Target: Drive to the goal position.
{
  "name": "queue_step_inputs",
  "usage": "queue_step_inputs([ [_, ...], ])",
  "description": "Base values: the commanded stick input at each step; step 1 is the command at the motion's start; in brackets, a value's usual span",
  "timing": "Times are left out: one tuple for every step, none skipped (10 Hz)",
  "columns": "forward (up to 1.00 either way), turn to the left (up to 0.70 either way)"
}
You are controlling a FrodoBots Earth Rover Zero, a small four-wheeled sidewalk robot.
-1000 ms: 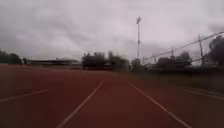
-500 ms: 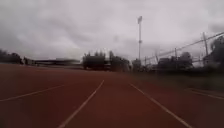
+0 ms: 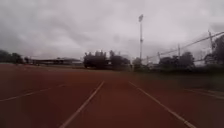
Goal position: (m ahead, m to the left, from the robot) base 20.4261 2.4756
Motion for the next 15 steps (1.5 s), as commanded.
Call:
queue_step_inputs([
  [0.7,0.0],
  [0.7,0.0],
  [0.7,0.0],
  [0.7,0.0],
  [0.7,0.0],
  [0.7,0.0],
  [0.7,0.0],
  [0.7,0.0],
  [0.7,0.0],
  [0.7,0.0],
  [0.7,-0.07],
  [0.7,-0.28],
  [0.7,-0.35],
  [0.7,-0.35],
  [0.7,-0.35],
])
